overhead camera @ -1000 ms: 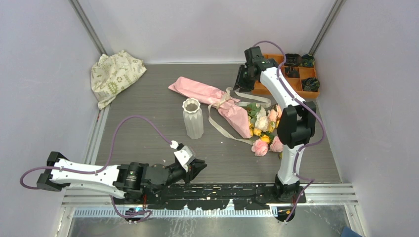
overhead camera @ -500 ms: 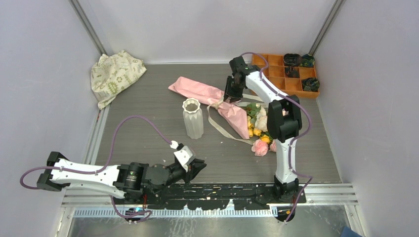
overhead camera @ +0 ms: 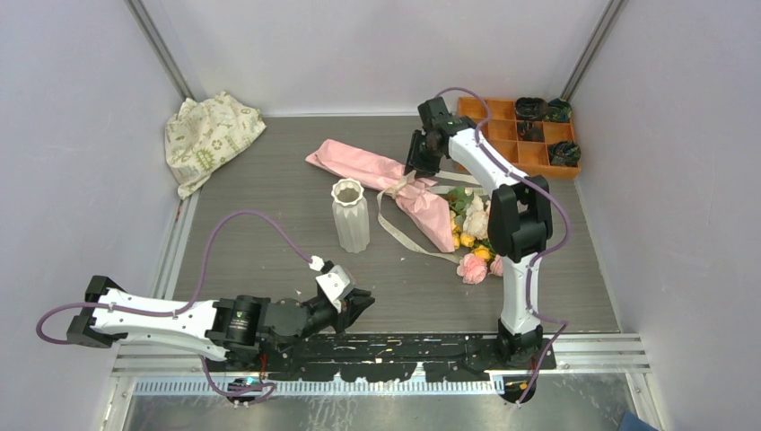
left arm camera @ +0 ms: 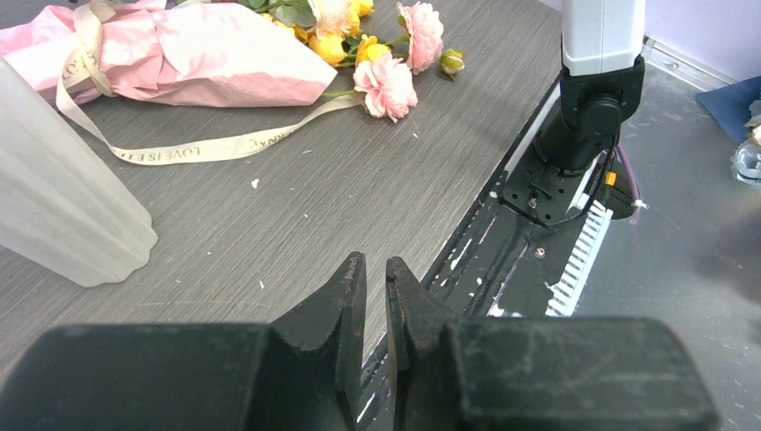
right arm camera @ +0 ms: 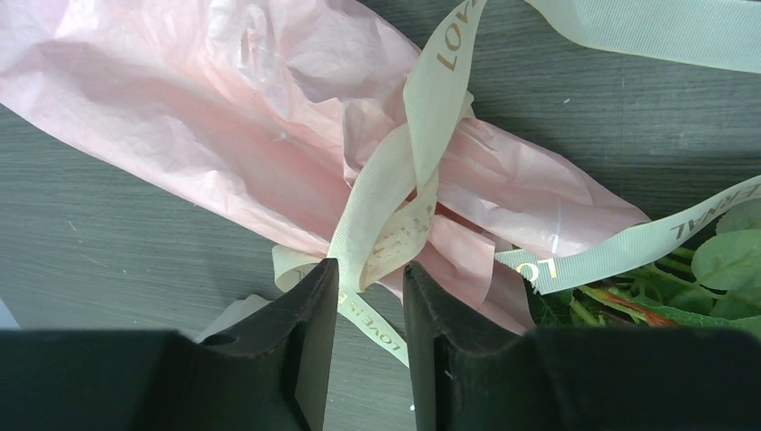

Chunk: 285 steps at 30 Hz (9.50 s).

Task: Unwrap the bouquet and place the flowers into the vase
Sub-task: Untie the ribbon from the wrapping paper, then place the ribbon at the center of the board, then unfold the wrapping paper at the center of the board.

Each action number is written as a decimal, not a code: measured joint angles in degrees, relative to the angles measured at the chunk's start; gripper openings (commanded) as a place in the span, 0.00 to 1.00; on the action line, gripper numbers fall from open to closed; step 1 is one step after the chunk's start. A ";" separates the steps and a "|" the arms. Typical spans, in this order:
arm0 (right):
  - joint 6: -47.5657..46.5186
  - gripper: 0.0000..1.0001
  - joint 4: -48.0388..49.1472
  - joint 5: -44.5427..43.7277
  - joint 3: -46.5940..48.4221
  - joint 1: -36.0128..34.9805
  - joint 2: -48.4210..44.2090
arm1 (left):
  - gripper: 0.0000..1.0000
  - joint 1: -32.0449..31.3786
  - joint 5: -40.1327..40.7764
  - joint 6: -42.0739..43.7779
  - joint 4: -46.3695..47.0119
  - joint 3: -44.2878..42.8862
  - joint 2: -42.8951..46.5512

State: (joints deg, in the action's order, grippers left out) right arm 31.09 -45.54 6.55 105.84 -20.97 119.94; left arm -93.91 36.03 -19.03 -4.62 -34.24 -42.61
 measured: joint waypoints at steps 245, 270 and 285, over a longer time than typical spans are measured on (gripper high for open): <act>13.90 0.64 20.09 19.12 4.28 8.07 16.83 | 0.41 0.02 39.91 10.86 -23.56 -25.14 6.21; 9.77 0.55 13.03 13.90 13.49 7.32 20.90 | 0.44 0.02 43.50 29.07 -8.26 -25.22 9.27; 11.80 0.01 16.02 18.16 8.00 7.23 19.23 | 0.43 0.02 42.84 32.41 -3.69 -23.80 9.11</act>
State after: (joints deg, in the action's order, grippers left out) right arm 42.89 -29.52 24.71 113.84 -13.74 139.17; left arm -93.89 78.87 13.39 -8.32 -58.04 -33.50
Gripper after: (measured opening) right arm 0.031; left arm 0.435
